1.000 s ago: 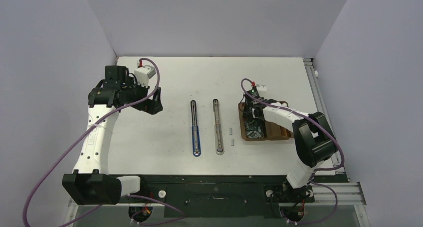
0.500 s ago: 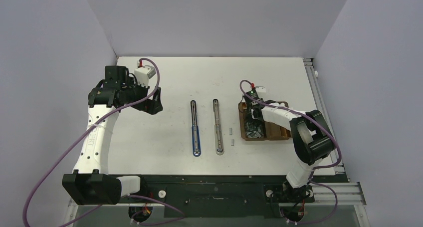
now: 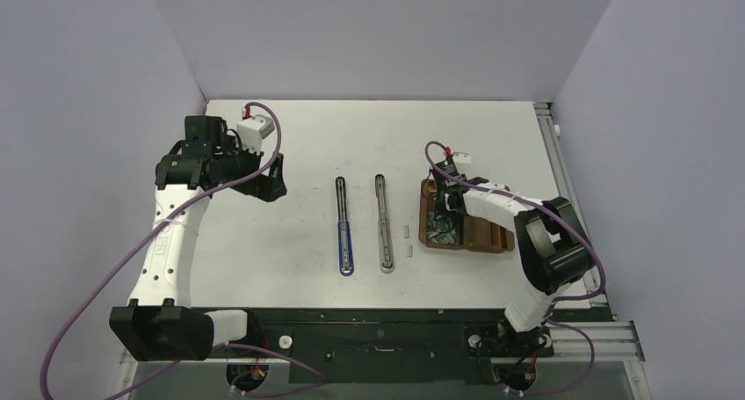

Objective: Load the staples into the stapler

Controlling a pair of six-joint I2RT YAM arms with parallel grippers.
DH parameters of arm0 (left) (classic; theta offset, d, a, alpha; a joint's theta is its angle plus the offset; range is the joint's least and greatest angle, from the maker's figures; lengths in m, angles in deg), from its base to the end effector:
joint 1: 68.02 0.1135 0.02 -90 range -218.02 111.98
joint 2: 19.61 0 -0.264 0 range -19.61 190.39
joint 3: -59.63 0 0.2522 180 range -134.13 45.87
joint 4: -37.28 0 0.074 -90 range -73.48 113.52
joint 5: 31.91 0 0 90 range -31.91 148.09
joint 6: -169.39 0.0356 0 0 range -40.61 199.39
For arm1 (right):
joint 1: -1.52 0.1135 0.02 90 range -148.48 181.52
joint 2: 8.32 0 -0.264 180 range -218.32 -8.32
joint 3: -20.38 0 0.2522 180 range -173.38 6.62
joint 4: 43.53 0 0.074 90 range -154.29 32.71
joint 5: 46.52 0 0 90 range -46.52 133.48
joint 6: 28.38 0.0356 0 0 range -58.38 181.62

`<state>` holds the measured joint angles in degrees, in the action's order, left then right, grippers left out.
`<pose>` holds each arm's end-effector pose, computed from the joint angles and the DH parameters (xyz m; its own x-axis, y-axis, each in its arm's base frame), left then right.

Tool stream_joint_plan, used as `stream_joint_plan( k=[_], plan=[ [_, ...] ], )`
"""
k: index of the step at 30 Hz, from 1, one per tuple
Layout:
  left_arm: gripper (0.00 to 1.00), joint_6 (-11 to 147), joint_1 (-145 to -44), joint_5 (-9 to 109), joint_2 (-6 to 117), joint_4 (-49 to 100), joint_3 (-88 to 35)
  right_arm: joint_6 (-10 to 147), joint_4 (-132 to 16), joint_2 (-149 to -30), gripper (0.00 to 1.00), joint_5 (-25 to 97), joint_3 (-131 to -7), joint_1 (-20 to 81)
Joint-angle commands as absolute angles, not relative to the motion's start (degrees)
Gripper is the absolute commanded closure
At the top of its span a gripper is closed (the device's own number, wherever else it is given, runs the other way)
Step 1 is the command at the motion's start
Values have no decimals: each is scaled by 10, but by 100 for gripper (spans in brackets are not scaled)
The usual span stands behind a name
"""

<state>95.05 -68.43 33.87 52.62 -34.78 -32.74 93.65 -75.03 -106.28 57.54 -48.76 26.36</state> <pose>0.2418 -0.0163 0.3679 -0.6879 0.2511 -0.6810 0.4624 0.8748 -0.1445 0.3042 0.1313 0.1591 -0.8266 0.1843 -0.5317 0.1652 0.9827 0.0837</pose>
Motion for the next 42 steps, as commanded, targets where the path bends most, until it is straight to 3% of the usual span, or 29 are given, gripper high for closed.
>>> stream_joint_plan(
  k=[1,25,42],
  plan=[
    [4,955,-685,336,512,-341,-341,945,-757,-1005,91,574,-482,264],
    [4,955,-685,328,514,-336,-335,943,-806,-906,91,520,-513,266],
    [4,958,-684,337,509,-336,-329,997,-769,-1052,91,512,-609,366]
  ],
)
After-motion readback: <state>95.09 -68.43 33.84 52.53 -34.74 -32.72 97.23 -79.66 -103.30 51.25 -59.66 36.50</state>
